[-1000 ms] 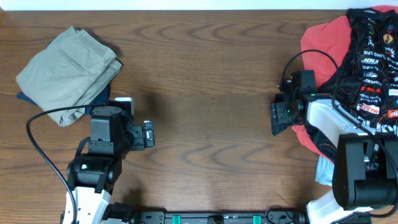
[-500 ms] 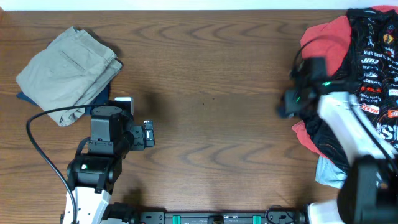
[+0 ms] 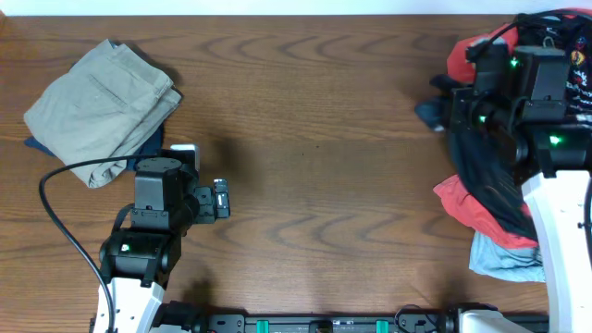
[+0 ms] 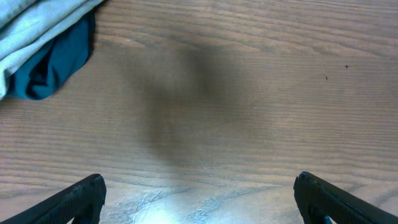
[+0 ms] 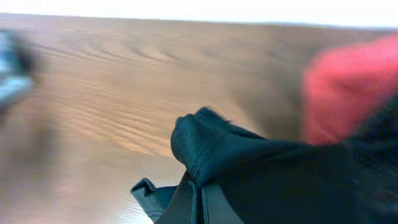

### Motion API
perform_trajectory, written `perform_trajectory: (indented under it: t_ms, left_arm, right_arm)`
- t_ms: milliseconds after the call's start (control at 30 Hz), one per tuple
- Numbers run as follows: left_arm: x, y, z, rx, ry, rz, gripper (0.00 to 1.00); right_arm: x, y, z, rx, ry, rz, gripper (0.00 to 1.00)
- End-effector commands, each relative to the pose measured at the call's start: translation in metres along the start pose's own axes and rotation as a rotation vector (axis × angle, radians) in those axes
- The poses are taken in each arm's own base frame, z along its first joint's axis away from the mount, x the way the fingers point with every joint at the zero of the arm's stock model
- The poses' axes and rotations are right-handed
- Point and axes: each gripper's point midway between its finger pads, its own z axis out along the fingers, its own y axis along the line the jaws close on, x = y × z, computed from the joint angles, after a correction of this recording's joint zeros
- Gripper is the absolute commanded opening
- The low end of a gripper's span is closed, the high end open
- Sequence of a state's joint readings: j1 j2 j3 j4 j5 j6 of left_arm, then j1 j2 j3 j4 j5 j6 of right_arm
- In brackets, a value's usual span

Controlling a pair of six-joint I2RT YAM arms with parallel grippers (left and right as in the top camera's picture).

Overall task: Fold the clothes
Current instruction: 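Reach the right gripper into the clothes pile and grasp the black jersey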

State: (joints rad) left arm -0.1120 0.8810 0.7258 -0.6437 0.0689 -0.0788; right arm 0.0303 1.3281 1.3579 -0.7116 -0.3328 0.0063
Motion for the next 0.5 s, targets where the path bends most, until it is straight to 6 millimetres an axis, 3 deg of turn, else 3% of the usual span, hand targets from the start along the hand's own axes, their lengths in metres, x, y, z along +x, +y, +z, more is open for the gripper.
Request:
perform_trajectory:
  t_ms: [0, 67, 200, 300, 467]
  left_arm:
    - [-0.008, 0.0, -0.004, 0.002, -0.02, -0.013, 0.98]
    - [-0.008, 0.0, -0.004, 0.002, -0.02, -0.013, 0.98]
    - [-0.008, 0.0, -0.004, 0.002, -0.02, -0.014, 0.98]
    - [-0.008, 0.0, -0.004, 0.001, -0.02, -0.014, 0.98]
    - [-0.007, -0.002, -0.004, 0.014, -0.018, -0.013, 0.98]
  right_arm:
    - [-0.037, 0.094, -0.053, -0.37, -0.154, -0.142, 0.01]
    - [-0.032, 0.116, -0.057, -0.428, -0.142, -0.171, 0.03]
    - [0.0, 0.154, -0.044, -0.525, -0.026, -0.197, 0.02]
    - [0.025, 0.18, -0.023, -0.582, 0.076, -0.207, 0.02]
    - [0.047, 0.2, 0.035, -0.513, 0.155, -0.247, 0.01]
